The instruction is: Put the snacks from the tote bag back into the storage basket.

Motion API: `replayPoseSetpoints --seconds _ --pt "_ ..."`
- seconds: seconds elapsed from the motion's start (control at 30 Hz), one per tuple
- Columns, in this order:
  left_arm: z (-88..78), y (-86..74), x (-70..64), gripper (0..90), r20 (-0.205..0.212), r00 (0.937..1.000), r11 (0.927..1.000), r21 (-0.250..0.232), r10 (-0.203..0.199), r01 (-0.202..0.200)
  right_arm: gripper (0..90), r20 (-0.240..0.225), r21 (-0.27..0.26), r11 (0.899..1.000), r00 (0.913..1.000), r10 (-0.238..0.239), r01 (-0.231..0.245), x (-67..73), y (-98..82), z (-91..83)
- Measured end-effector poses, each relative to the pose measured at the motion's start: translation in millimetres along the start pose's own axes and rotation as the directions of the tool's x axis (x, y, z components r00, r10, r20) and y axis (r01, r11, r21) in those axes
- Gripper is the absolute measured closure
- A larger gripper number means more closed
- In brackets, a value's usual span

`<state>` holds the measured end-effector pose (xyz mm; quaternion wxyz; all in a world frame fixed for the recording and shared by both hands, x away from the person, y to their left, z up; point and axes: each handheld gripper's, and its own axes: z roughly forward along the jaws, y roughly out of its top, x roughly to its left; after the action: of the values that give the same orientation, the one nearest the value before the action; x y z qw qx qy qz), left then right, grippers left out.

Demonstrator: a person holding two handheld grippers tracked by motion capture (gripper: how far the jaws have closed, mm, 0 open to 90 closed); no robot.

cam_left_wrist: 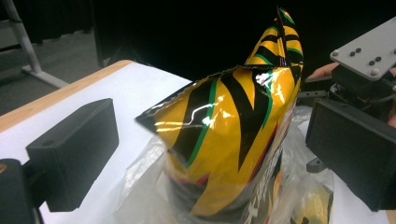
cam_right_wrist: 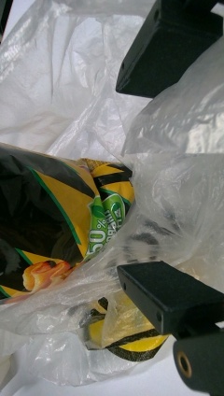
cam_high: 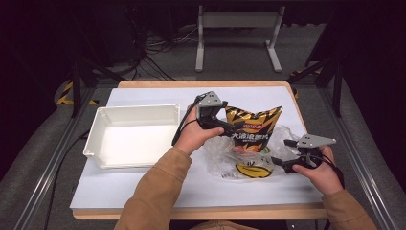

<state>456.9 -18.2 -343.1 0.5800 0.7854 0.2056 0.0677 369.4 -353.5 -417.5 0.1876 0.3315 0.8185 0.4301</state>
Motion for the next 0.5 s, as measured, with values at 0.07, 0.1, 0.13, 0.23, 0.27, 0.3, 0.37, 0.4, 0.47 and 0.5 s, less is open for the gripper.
replayPoseSetpoints --seconds 0.07,0.1,0.13,0.23,0.27,0.3,0.37,0.4,0.47,0.5 --pt "4.3 -0.1 -1.5 3.5 0.012 0.9999 1.0 0.0 0.003 -0.003 11.4 -0.001 0.001 1.0 1.0 -0.002 0.002 0.2 0.0 0.3" --pt "6.4 -0.2 -2.1 3.5 0.015 0.9999 1.0 -0.001 0.004 -0.004 11.4 -0.005 0.002 1.0 1.0 -0.002 0.002 0.4 0.0 0.5" --pt "7.8 -0.1 -2.3 3.5 0.015 0.9999 1.0 0.0 0.009 -0.009 11.3 -0.009 0.002 1.0 1.0 -0.001 0.001 0.4 -0.1 0.7" --pt "14.7 -0.5 -3.6 3.7 0.022 0.9996 0.9998 0.011 0.019 -0.02 11.1 -0.011 0.001 1.0 0.9999 -0.002 0.002 0.6 -0.1 0.8" --pt "14.7 -0.5 -3.6 3.9 0.022 0.9996 0.9998 0.011 0.019 -0.02 11.1 -0.011 0.001 1.0 0.9999 -0.002 0.002 0.6 -0.1 0.8" --pt "16.6 -0.9 -4.4 3.9 0.021 0.9995 0.9996 0.015 0.025 -0.025 11.1 -0.013 -0.002 1.0 0.9999 -0.001 0.001 0.6 -0.1 0.7" --pt "20.7 -1.0 -4.8 6.4 0.004 0.9989 0.9986 0.024 0.046 -0.046 11.2 -0.013 -0.004 1.0 0.9999 0.0 0.0 0.6 0.1 0.2" --pt "22.4 -1.1 -4.9 7.1 0.001 0.9989 0.9986 0.025 0.047 -0.047 11.2 -0.015 -0.005 1.0 0.9999 0.002 -0.002 0.6 0.1 -0.1" --pt "24.4 -1.4 -5.2 11.7 0.021 0.9985 0.9981 0.034 0.05 -0.05 11.2 -0.019 -0.006 1.0 0.9998 0.003 -0.003 0.7 0.0 -0.5" --pt "25.9 -2.0 -6.2 14.9 0.025 0.9984 0.9978 0.041 0.051 -0.052 11.2 -0.02 -0.007 1.0 0.9998 0.002 -0.002 0.7 -0.1 -0.7"
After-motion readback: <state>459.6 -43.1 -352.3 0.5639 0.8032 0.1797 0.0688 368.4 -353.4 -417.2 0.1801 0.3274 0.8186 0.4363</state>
